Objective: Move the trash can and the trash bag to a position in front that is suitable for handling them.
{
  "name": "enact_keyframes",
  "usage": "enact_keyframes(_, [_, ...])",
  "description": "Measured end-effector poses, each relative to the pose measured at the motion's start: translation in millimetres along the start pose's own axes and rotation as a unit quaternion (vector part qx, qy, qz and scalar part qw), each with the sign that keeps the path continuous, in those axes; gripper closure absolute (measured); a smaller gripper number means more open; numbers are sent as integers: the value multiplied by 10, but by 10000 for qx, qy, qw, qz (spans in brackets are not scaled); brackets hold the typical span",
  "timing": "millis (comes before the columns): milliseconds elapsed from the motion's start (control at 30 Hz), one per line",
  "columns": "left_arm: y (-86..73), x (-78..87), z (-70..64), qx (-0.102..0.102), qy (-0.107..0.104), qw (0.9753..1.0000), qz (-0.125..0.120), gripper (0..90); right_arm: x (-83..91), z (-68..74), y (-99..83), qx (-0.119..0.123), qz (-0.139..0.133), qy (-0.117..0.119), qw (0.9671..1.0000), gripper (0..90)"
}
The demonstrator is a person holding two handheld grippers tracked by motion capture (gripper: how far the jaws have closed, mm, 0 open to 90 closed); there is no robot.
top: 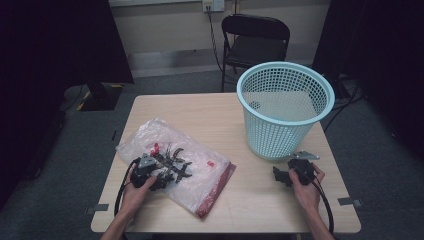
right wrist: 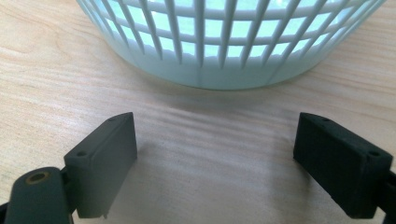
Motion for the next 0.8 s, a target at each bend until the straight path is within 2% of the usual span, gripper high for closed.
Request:
enact_keyframes(133, [0, 1, 2, -9, 6, 10000, 1, 143, 9, -6, 2, 53, 8, 27, 10000, 146])
enact_keyframes(200, [-2, 6, 6, -7, 26, 10000, -3, 146, 27, 4, -1, 126, 49, 73, 9999, 187])
enact_keyframes(267, [-7, 12, -3, 123, 79, 9999, -30, 159, 47, 28, -2, 212, 53, 171, 9996, 236])
enact_keyframes(400, [-3, 57, 17, 236, 159, 9996, -21, 162, 106, 154, -1, 500, 77, 423, 9978, 249])
enact_keyframes(467, [-6, 116, 39, 313, 335, 9989, -40, 154, 175, 263, 36, 688, -9, 612, 9957, 251])
enact_keyframes(500, [-4, 152, 40, 368, 324, 9987, -141, 159, 249, 379, 81, 824, -175, 866, 9927, 252])
enact_keyframes(533, [-13, 198, 47, 452, 305, 9984, -148, 159, 249, 379, 81, 824, -175, 866, 9927, 252])
enact_keyframes(567, [-21, 251, 49, 594, 271, 9976, -246, 157, 271, 447, 106, 864, -218, 1006, 9909, 252])
enact_keyframes(600, [-30, 280, 47, 636, 176, 9974, -281, 159, 293, 531, 142, 973, -279, 1121, 9885, 252])
enact_keyframes(633, [-43, 320, 45, 702, 64, 9972, -259, 167, 293, 654, 209, 1178, -298, 1243, 9848, 253])
enact_keyframes(667, [-56, 356, 45, 694, 49, 9973, -248, 167, 293, 654, 209, 1178, -298, 1243, 9848, 253])
enact_keyframes(700, [-81, 405, 37, 622, 98, 9977, -243, 166, 283, 719, 259, 1237, -306, 1290, 9834, 258])
enact_keyframes(733, [-105, 445, 34, 561, 188, 9980, -239, 167, 266, 805, 333, 1290, -350, 1416, 9809, 266])
enact_keyframes(800, [-159, 505, 30, 531, 248, 9980, -237, 166, 231, 934, 448, 1439, -376, 1464, 9780, 269])
Point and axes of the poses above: each handheld gripper's, and its own axes: x roughly backward along the jaws, y roughly out of its top, z roughly to its left, the point moved 4 cm from there along -x, roughly forward along the jaws, and after that the axes turned 6 degrees about z, right-handed, at the moved point
